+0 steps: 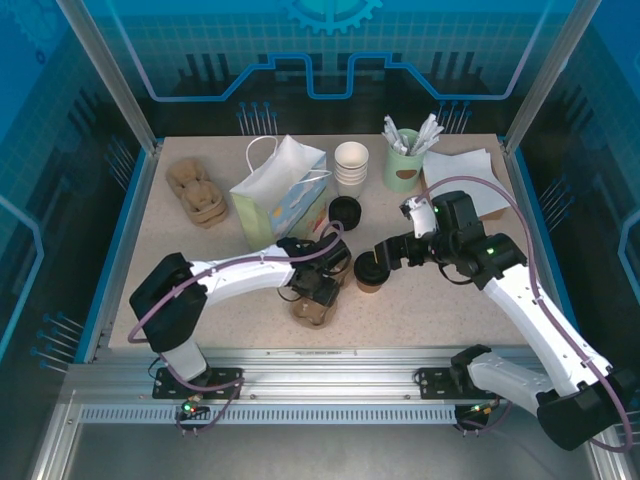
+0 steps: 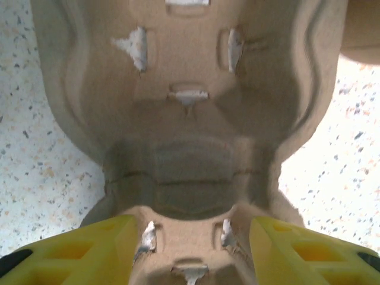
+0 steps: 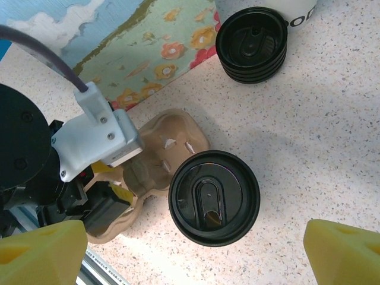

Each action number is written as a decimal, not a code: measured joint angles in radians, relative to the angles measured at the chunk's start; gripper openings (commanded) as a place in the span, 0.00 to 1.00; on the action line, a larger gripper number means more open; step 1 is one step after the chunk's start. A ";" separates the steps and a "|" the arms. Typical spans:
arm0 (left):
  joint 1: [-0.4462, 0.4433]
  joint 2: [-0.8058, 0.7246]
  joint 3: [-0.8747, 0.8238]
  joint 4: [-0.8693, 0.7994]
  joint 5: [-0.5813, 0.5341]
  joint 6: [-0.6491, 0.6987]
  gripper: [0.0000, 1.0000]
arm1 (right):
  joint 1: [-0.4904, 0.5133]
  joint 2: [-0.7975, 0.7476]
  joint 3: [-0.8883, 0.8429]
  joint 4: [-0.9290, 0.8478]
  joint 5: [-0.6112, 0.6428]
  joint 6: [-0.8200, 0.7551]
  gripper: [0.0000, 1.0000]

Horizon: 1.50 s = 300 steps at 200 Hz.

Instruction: Pack the takeout coffee

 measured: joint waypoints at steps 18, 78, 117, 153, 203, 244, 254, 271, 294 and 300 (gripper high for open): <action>0.001 0.018 0.025 0.010 0.000 -0.009 0.51 | -0.001 0.000 -0.002 0.001 0.000 0.000 0.95; 0.002 0.061 0.068 0.008 -0.025 -0.014 0.51 | -0.006 0.000 -0.016 0.006 -0.008 0.000 0.95; 0.002 0.066 0.079 -0.006 -0.044 -0.015 0.52 | -0.006 0.000 -0.017 0.008 -0.011 0.000 0.95; 0.002 0.066 0.079 -0.018 -0.055 -0.015 0.52 | -0.008 0.002 -0.024 0.013 -0.013 0.000 0.95; 0.020 0.066 0.079 -0.020 -0.055 -0.014 0.53 | -0.008 0.009 -0.031 0.017 -0.027 0.000 0.95; 0.021 0.069 0.079 -0.020 -0.055 -0.013 0.52 | -0.012 0.009 -0.031 0.018 -0.034 0.000 0.95; 0.021 0.072 0.082 -0.020 -0.055 -0.012 0.51 | -0.012 0.009 -0.031 0.018 -0.034 0.000 0.95; 0.021 0.081 0.090 -0.020 -0.055 -0.012 0.50 | -0.012 0.009 -0.031 0.017 -0.034 0.000 0.95; 0.021 0.094 0.101 -0.020 -0.055 -0.012 0.49 | -0.012 0.009 -0.031 0.018 -0.034 0.000 0.95; 0.021 0.098 0.104 -0.022 -0.055 -0.012 0.48 | -0.012 0.009 -0.031 0.018 -0.034 0.000 0.95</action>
